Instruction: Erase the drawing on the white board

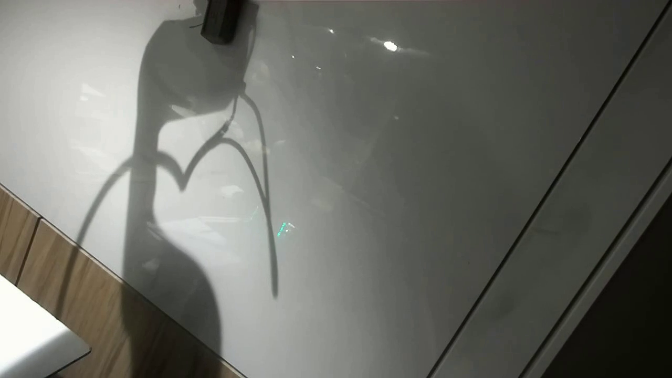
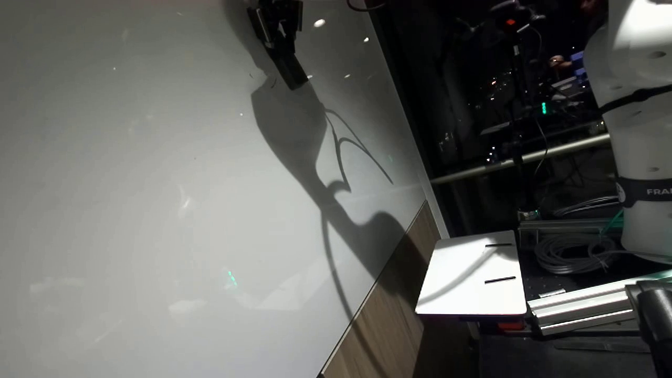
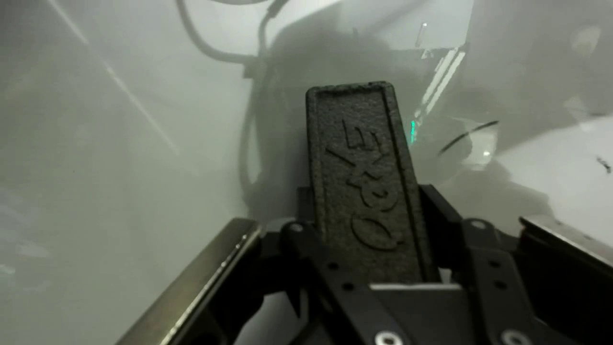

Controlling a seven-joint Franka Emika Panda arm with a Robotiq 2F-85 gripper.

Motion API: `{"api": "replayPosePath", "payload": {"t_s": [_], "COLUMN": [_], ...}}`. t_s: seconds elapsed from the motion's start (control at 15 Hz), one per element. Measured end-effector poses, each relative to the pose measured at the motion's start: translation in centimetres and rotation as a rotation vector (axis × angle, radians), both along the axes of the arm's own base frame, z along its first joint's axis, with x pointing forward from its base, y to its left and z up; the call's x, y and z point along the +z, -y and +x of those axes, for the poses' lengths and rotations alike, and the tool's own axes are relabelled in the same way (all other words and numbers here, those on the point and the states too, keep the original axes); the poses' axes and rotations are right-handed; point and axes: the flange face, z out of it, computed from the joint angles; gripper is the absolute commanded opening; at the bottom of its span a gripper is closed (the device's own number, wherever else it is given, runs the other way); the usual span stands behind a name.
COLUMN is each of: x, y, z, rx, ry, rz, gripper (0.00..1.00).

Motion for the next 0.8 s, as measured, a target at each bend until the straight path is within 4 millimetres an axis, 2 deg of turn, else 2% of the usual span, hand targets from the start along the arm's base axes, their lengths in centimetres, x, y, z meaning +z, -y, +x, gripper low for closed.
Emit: {"api": "replayPosePath", "payload": {"t_s": [0.33, 0.6, 0.8], "x": [-3.2, -6.1, -7.0], "y": [2.1, 1.9, 1.4], "z": [0.8, 1.6, 1.8], "rx": [-0.020, -0.015, -0.010], "ry": [-0.063, -0.113, -0.131], "rz": [-0.010, -0.018, -0.033], "gripper": [0.30, 0.30, 0.30]}}
